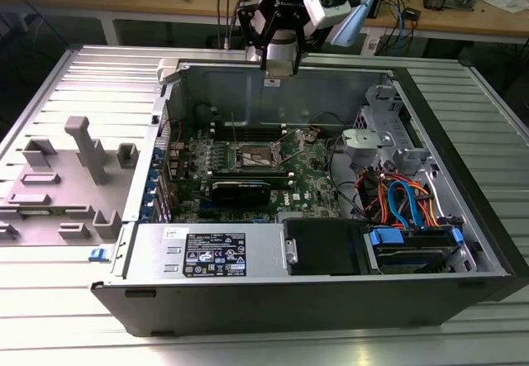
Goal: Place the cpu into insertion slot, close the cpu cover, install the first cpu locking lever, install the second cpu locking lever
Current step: 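Place the cpu into insertion slot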
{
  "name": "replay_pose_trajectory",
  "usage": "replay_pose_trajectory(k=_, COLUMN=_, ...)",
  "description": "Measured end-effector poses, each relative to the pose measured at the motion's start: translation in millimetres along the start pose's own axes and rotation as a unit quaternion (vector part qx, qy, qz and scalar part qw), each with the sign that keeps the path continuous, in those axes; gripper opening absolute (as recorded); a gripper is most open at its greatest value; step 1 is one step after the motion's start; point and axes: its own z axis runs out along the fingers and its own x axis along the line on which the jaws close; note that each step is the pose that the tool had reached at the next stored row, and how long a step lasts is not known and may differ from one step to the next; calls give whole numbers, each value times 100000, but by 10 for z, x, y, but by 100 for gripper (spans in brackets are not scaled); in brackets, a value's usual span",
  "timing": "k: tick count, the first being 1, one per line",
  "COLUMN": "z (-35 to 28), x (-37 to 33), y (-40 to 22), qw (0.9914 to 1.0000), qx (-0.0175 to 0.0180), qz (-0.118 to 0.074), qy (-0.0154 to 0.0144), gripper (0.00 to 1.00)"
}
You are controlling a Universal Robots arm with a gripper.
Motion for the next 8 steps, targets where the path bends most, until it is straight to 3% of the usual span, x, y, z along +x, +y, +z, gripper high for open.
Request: replay_pose_trajectory(k=8, z=0, x=0, y=-3, qw=100000, qx=-3, qz=-3, qy=-1, gripper=54)
